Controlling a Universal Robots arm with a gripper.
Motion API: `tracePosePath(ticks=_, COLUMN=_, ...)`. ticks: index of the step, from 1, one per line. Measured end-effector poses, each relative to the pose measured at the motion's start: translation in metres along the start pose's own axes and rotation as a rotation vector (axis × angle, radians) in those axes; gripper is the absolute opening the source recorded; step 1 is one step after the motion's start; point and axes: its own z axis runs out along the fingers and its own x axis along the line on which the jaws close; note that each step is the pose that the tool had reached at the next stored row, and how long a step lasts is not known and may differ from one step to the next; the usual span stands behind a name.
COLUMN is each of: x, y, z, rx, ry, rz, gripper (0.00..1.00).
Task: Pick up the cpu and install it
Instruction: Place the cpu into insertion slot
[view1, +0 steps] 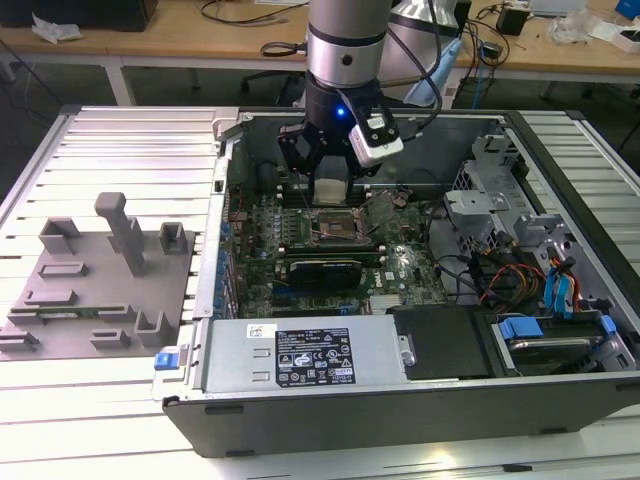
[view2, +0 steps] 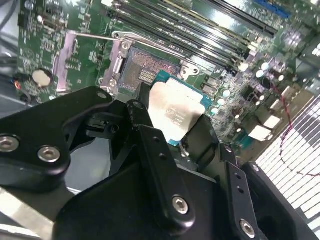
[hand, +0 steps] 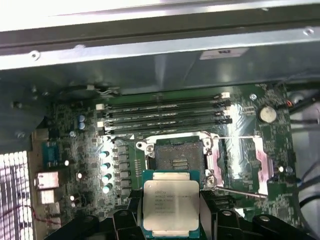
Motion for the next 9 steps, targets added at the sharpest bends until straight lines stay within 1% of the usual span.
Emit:
tracePosePath(ticks=5, x=0.0, y=0.0, z=0.0, rx=0.0001, ry=-0.0036, rz=0.089, gripper=0.55)
tracePosePath(ticks=7, x=0.0, y=0.0, z=0.0001, rx=0.0002, ry=-0.0057, rz=0.143, gripper=0.55)
tracePosePath(ticks=8, x=0.0, y=0.0, z=0.0001, rx=0.0003, ry=-0.0072, rz=0.18, gripper=0.55)
tracePosePath(ticks=9, x=0.0, y=0.0, z=0.0001, rx=0.0004, ry=-0.0084, rz=0.209, gripper=0.55)
